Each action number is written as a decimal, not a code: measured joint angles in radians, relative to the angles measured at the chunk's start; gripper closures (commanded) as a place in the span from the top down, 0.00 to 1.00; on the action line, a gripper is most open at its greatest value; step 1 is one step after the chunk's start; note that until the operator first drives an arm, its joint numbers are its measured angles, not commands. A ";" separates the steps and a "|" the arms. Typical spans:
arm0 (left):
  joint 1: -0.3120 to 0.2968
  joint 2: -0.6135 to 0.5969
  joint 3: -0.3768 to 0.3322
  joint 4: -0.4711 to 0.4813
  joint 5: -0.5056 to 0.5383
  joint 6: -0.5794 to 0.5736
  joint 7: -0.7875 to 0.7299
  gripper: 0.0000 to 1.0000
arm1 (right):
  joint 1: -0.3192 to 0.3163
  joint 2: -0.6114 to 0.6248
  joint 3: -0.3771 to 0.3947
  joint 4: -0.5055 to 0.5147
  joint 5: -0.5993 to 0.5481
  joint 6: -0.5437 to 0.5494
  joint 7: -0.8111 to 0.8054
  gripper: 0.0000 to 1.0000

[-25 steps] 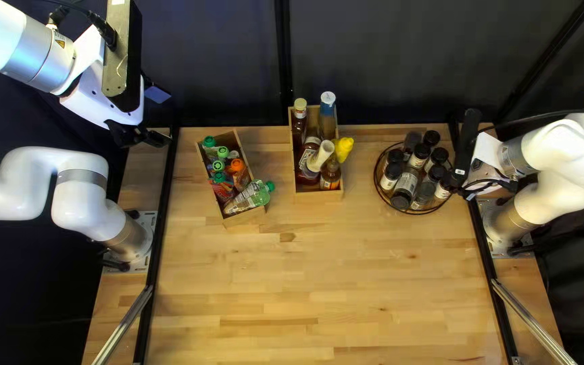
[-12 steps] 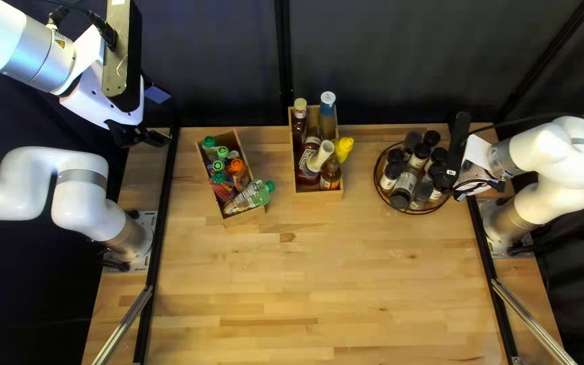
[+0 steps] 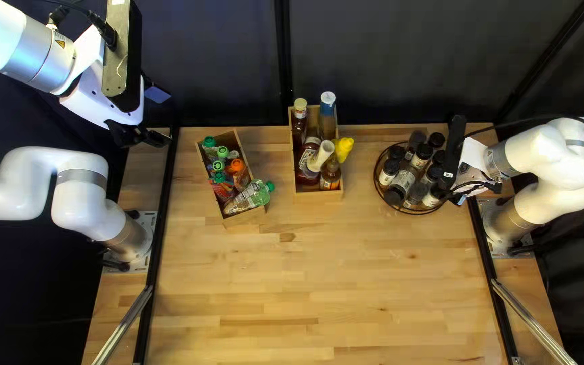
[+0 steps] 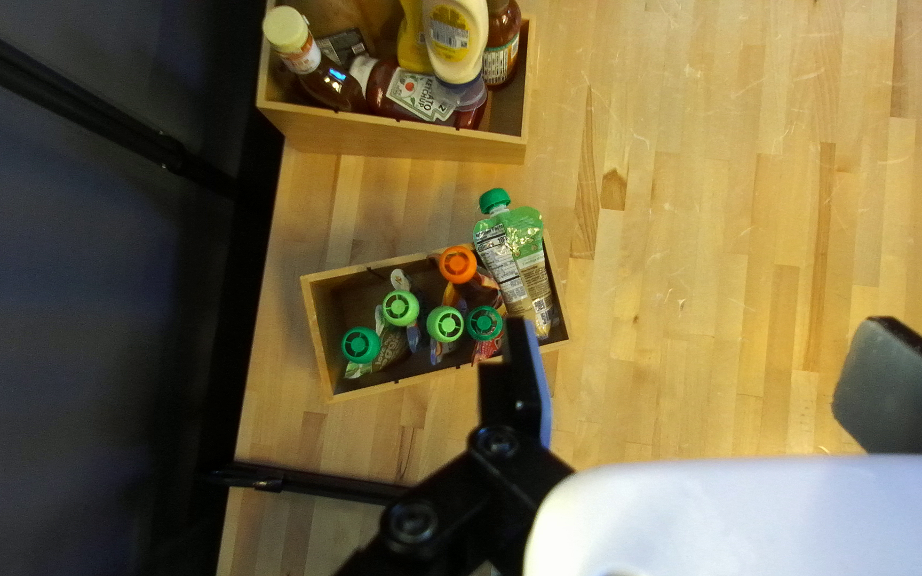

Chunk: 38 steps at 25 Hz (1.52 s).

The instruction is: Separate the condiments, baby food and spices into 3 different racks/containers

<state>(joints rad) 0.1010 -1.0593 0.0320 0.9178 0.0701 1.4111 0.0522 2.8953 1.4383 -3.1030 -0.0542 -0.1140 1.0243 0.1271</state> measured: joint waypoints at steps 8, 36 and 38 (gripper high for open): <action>0.000 0.000 0.000 0.000 0.000 0.000 0.000 1.00 | 0.010 -0.141 0.063 0.150 0.112 0.020 -0.091 1.00; 0.000 0.000 0.000 0.000 0.000 0.000 0.000 1.00 | -0.164 -0.668 0.080 1.007 0.245 0.303 -0.403 1.00; 0.000 0.000 0.000 0.000 0.000 0.000 0.000 1.00 | -0.241 -0.679 0.082 1.047 0.251 0.326 -0.399 1.00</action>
<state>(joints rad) 0.1010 -1.0593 0.0320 0.9178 0.0701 1.4111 0.0522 2.6545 0.7594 -3.0209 0.9929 0.1365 1.3502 -0.2719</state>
